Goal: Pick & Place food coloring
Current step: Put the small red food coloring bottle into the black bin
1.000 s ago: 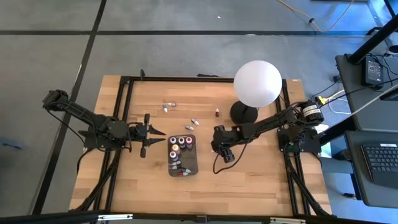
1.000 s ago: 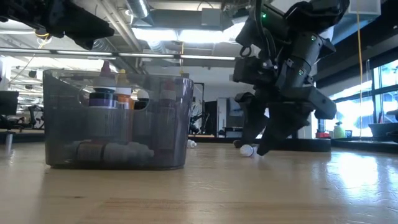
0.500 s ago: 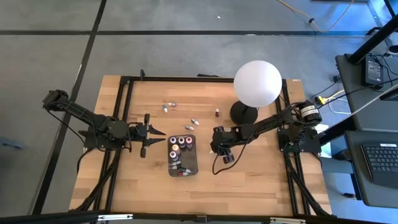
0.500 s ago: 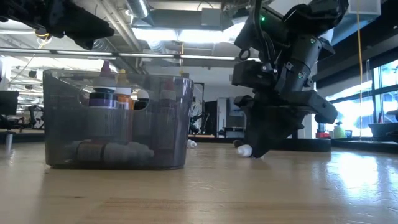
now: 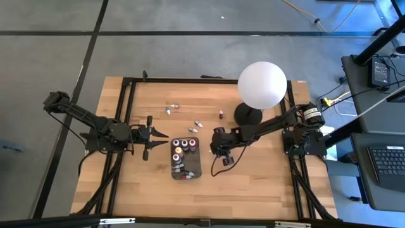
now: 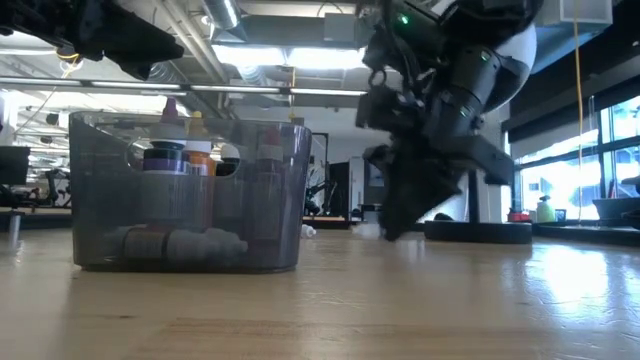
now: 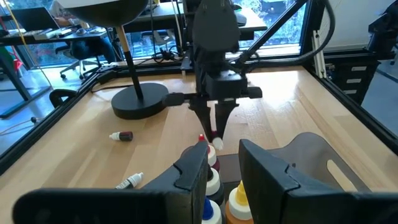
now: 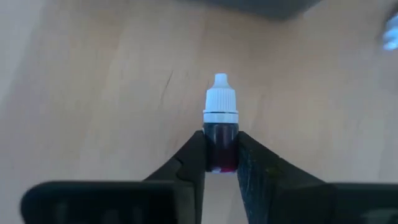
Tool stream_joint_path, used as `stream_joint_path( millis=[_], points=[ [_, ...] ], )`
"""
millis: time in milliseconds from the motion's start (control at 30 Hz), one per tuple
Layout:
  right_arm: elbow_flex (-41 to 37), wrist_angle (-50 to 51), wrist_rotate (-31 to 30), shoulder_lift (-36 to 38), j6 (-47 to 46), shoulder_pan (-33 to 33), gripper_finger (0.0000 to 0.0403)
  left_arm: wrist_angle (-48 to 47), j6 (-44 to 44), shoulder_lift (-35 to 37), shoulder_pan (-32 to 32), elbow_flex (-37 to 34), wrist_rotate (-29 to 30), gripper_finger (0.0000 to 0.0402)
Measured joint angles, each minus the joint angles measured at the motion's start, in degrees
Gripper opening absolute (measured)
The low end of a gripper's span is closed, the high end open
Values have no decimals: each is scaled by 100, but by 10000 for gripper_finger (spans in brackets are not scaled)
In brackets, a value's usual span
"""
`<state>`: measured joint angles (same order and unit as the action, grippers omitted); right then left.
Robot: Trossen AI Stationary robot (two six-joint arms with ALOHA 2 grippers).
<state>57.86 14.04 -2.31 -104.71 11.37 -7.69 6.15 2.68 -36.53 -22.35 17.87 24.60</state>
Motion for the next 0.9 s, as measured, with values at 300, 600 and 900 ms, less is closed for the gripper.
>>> stream_joint_path(
  millis=[300,600,900],
  points=[
    [1301,1351,-491,11,-461,-351,77,0,-2,2,0,0,0,88],
    [1888,492,-461,22,-457,-604,81,-2,4,0,0,0,-2,88],
    [1777,-1019,527,-647,-830,-766,82,-22,15,-1,0,0,-11,88]
  ],
)
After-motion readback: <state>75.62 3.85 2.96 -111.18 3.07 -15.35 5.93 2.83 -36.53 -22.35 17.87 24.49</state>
